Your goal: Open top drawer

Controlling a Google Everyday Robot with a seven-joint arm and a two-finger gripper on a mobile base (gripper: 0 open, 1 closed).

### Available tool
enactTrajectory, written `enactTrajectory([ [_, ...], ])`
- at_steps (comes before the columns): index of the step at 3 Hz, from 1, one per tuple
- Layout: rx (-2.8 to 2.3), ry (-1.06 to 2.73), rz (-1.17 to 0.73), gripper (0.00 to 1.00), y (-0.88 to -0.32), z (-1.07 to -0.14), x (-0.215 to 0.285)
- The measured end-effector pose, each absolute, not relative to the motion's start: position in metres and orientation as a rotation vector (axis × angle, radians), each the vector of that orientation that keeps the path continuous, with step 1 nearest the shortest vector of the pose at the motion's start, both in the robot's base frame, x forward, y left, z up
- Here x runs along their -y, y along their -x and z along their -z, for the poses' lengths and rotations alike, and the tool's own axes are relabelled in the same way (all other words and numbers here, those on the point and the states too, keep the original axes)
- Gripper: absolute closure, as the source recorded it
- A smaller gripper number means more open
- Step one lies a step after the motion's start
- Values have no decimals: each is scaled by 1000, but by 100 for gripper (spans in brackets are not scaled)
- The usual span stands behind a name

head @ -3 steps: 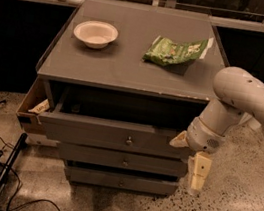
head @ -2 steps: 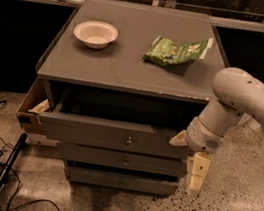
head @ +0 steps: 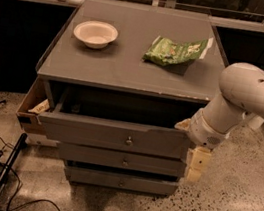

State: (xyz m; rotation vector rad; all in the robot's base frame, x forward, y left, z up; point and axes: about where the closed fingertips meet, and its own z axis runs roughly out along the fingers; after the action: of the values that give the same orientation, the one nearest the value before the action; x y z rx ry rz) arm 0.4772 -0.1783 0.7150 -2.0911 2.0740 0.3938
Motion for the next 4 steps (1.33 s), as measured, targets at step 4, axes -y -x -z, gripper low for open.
enactTrajectory([
  [4,-2018,1941,-421,0,-561,-684,195],
])
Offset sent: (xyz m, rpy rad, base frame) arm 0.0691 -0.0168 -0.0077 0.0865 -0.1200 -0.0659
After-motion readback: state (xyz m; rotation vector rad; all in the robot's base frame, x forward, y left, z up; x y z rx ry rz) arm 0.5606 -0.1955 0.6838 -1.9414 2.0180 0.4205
